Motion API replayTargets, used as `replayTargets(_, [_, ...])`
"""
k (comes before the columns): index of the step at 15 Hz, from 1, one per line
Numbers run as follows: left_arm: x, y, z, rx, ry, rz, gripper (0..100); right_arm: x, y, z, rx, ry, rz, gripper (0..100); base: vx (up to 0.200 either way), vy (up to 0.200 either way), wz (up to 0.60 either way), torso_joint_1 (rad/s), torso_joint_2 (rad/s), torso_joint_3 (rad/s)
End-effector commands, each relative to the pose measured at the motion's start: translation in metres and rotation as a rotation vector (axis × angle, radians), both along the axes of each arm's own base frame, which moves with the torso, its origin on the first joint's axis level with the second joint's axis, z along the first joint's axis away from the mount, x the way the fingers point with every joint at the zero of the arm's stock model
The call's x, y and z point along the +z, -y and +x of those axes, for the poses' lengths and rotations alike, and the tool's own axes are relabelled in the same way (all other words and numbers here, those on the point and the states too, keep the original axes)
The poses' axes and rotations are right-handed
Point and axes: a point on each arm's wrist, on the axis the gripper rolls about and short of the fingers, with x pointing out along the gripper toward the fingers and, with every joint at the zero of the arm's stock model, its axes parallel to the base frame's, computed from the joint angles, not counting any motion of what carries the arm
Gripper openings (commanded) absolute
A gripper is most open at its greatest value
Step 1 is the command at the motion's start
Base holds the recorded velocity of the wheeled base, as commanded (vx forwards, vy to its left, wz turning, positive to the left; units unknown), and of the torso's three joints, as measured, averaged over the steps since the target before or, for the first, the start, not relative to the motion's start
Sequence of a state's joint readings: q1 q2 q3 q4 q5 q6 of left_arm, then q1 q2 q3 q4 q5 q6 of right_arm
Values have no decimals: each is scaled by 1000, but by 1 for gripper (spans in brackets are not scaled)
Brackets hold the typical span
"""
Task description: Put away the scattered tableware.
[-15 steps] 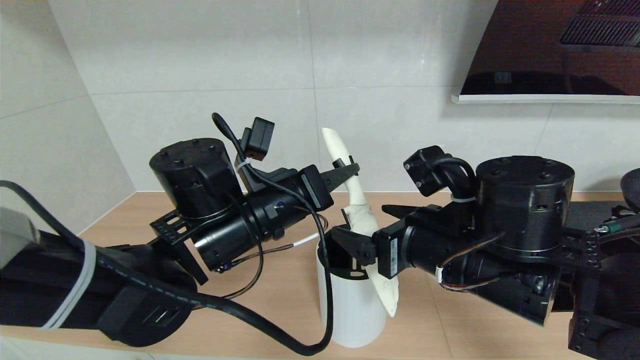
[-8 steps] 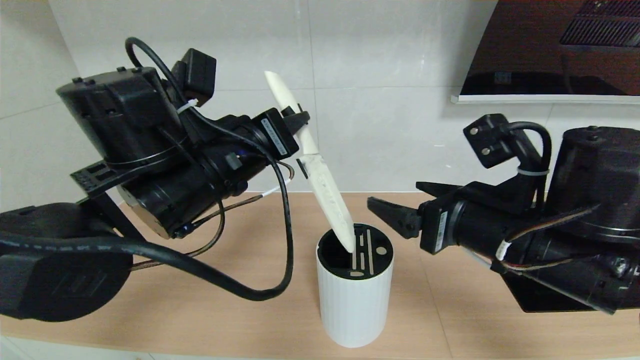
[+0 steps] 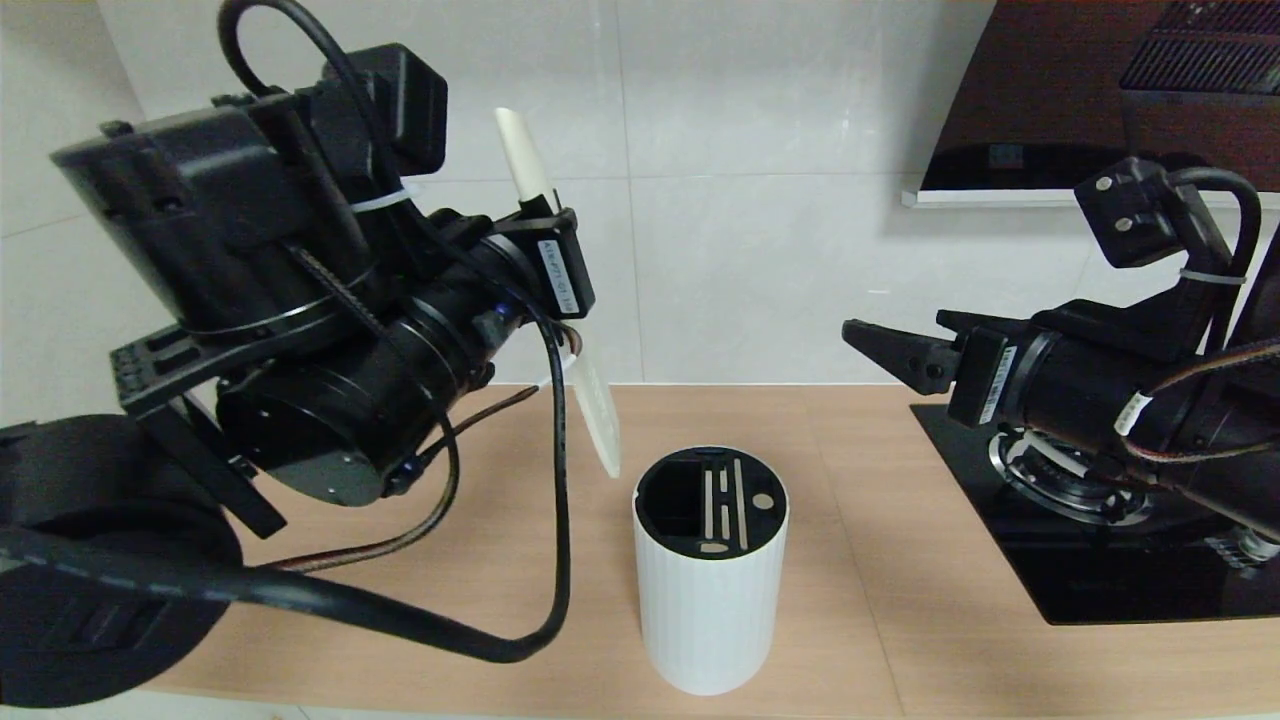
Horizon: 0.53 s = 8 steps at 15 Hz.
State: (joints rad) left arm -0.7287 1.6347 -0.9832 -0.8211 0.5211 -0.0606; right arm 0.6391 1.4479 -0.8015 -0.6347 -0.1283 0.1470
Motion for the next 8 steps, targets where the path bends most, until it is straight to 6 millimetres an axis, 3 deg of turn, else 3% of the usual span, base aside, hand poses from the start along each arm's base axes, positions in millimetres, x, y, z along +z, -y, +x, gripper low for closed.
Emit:
replayTargets(1, [-20, 23, 4, 25, -41, 28, 0, 0, 1, 1, -5, 1, 1, 100, 0, 0, 0, 0, 0, 0])
replayTargets(4, [-43, 51, 17, 37, -23, 16, 0, -4, -1, 5, -6, -13, -9, 100, 0, 0, 0, 0, 0, 0])
replayTargets(8, [-56, 60, 24, 73, -4, 37, 0, -5, -2, 5, -6, -15, -12, 100, 0, 0, 0, 0, 0, 0])
